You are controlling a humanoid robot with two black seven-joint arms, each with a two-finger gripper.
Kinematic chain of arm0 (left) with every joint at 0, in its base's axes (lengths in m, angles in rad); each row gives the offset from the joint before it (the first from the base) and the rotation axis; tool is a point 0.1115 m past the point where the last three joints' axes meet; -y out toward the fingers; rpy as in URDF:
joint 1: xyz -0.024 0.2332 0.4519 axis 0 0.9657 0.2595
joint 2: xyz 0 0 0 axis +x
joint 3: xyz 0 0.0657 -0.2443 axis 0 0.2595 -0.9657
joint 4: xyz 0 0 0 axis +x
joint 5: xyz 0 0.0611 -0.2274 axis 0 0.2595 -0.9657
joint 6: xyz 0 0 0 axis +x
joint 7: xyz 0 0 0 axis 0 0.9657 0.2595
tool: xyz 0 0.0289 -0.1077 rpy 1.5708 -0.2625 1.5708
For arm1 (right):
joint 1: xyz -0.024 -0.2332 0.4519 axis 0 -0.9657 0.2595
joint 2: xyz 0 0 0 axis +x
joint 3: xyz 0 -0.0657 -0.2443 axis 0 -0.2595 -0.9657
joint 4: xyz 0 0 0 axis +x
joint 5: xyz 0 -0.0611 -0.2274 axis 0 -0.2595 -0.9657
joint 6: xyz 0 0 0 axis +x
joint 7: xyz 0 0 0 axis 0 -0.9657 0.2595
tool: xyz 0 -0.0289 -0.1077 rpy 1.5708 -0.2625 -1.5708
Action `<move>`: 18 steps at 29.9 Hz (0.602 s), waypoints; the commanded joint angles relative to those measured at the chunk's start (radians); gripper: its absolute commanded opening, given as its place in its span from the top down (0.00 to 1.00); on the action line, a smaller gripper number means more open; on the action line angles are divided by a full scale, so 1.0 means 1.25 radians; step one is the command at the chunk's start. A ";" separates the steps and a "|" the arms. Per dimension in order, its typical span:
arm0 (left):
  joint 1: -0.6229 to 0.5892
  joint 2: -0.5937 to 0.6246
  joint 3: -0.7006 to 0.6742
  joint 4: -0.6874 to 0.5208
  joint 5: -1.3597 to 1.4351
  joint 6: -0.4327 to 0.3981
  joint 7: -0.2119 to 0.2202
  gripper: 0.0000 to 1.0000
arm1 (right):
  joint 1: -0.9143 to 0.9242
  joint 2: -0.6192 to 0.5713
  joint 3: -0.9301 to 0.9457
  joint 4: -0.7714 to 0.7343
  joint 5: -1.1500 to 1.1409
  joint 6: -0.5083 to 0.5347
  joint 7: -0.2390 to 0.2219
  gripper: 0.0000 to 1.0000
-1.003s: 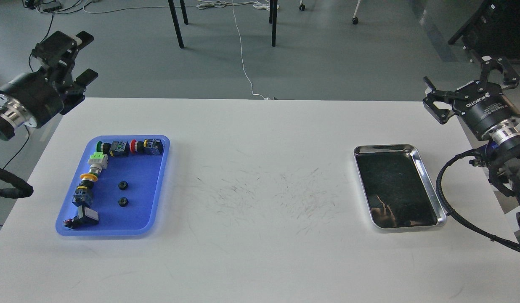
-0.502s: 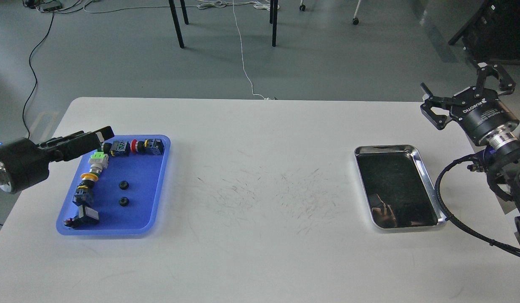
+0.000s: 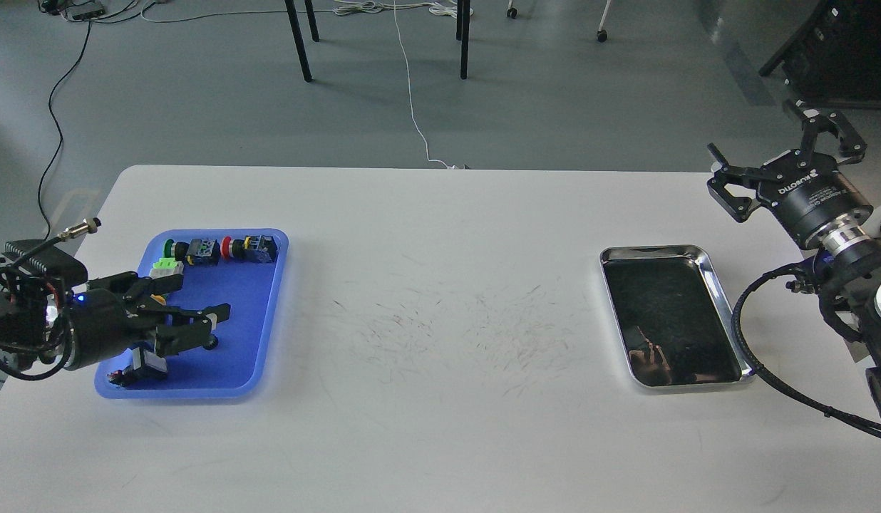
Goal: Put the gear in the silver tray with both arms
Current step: 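Grasp a small black gear in the blue tray with the left gripper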
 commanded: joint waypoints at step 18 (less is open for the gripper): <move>0.028 -0.161 0.000 0.233 0.030 0.015 0.033 0.19 | 0.001 -0.001 -0.003 0.000 -0.001 0.000 0.000 0.01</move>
